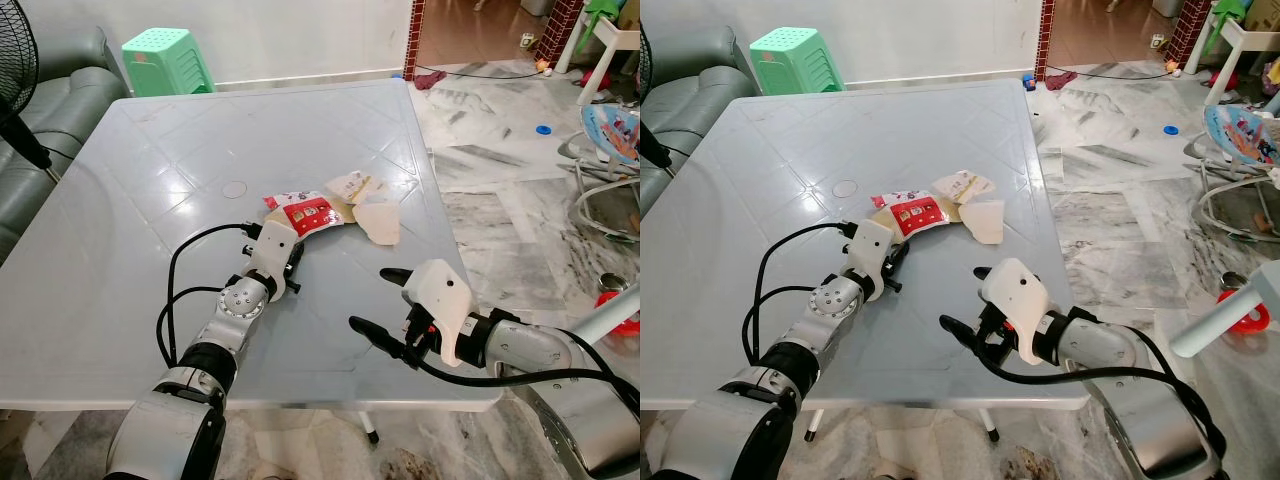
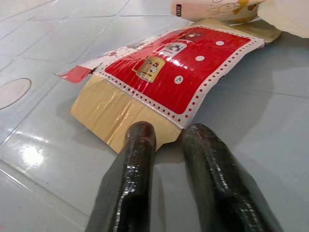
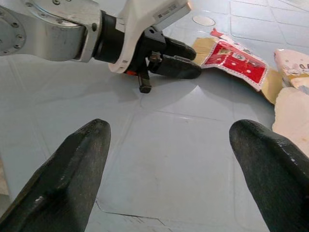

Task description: Picking trash to rubbish bin

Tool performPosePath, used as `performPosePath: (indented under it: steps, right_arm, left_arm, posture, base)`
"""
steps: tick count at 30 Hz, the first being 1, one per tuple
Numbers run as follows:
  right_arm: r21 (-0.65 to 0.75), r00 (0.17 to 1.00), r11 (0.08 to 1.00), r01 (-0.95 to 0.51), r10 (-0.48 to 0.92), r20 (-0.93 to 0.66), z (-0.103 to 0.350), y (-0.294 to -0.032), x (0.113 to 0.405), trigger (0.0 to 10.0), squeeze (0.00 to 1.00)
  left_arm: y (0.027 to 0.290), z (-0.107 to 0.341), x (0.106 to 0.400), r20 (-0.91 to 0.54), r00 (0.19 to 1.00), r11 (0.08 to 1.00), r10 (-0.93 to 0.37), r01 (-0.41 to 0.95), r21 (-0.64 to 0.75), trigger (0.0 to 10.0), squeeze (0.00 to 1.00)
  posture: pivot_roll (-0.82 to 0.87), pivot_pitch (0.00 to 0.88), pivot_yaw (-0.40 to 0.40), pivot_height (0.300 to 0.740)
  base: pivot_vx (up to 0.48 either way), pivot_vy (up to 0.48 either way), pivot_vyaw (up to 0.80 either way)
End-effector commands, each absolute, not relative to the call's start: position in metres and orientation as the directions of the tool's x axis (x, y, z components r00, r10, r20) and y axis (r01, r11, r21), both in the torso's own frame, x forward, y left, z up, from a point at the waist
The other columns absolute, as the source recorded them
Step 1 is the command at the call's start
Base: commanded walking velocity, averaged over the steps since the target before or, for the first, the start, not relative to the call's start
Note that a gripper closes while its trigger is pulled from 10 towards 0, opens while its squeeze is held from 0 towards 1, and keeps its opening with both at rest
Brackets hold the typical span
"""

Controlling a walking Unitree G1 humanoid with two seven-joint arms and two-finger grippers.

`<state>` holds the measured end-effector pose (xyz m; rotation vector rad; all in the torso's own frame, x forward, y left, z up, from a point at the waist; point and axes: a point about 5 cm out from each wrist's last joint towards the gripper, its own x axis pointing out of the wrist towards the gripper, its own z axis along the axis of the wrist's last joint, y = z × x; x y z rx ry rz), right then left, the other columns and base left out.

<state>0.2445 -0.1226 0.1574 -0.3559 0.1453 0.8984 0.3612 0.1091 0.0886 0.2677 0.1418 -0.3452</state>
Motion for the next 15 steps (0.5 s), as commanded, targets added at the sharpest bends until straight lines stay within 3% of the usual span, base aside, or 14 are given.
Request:
performPosePath:
  steps: [1, 15]
  right_arm:
    - [-0.260, 0.618, 0.563, -0.785, 0.741, -0.261, 0.161, -0.120, 0.245, 10.0, 0.00]
    - [-0.273, 0.614, 0.553, -0.787, 0.744, -0.265, 0.159, -0.119, 0.247, 10.0, 0.00]
  left_arm:
    - [0.114, 0.091, 0.363, -0.182, 0.936, 0.905, -0.301, 0.341, 0.255, 0.0, 0.00]
    - [0.128, 0.099, 0.363, -0.076, 0.970, 0.933, -0.230, 0.242, 0.267, 0.0, 0.00]
  posture:
    - [-0.17, 0.096, 0.076, 0.740]
    - [-0.16, 0.094, 0.070, 0.740]
  base:
    - [0.000, 0.000, 0.00]
    - [0.000, 0.000, 0.00]
